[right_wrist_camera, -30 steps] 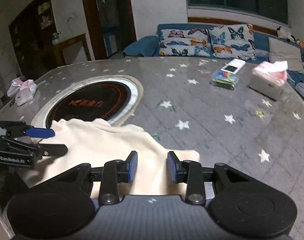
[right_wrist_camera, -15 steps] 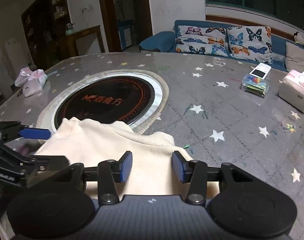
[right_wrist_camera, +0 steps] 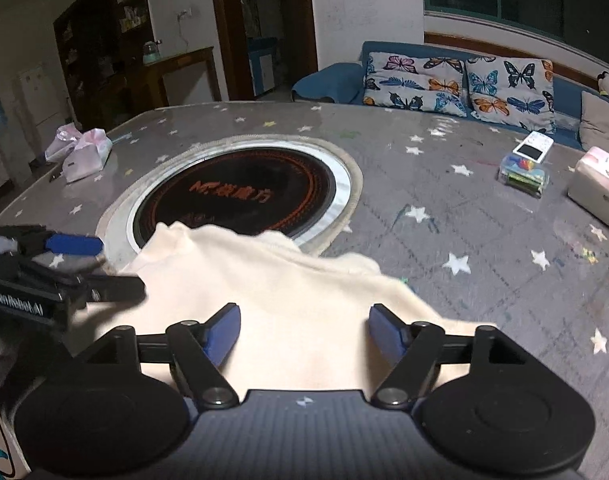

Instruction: Fold clothes

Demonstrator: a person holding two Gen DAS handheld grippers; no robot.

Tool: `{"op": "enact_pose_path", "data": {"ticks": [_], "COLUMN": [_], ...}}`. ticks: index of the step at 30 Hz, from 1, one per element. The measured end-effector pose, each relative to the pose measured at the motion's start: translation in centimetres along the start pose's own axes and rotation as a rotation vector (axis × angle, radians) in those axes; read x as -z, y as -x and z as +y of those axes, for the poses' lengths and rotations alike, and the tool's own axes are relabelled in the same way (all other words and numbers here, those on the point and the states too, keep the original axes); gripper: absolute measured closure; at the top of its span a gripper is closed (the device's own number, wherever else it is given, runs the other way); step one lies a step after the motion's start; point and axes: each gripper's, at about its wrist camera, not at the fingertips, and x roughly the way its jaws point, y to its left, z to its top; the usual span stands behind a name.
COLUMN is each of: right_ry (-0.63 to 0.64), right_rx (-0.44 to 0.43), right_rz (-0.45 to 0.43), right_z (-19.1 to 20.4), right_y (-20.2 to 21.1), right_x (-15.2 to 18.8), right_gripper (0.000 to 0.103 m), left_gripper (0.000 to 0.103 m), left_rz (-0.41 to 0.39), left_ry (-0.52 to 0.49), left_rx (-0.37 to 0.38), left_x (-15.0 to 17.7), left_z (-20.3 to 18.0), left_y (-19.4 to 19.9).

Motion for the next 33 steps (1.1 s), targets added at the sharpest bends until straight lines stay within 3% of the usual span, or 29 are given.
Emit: {"op": "enact_pose_path", "data": {"ticks": [17, 20, 33], "right_ry": [-0.045, -0.052, -0.039], "right_rx": [0.035, 0.013, 0.027], "right_rz": [0.011, 0.020, 0.020], "right_z": [0.0, 0.0, 0.5], "right_y": [-0.8, -1.0, -1.3], "right_x": [0.9, 0.9, 1.0], "right_gripper": [0.008, 0.000, 0.000], "left_gripper": [0.000, 0.000, 0.000], "left_rz": [-0.112, -0.100, -0.035], "left_ry": [0.096, 0.110, 0.126], "left_rx": [-0.013, -0.021, -0.052], "left_x": [-0.3, -0.4, 0.0], "left_z": [1.7, 1.7, 1.5], "left_y": [2.3, 2.3, 1.8]}}
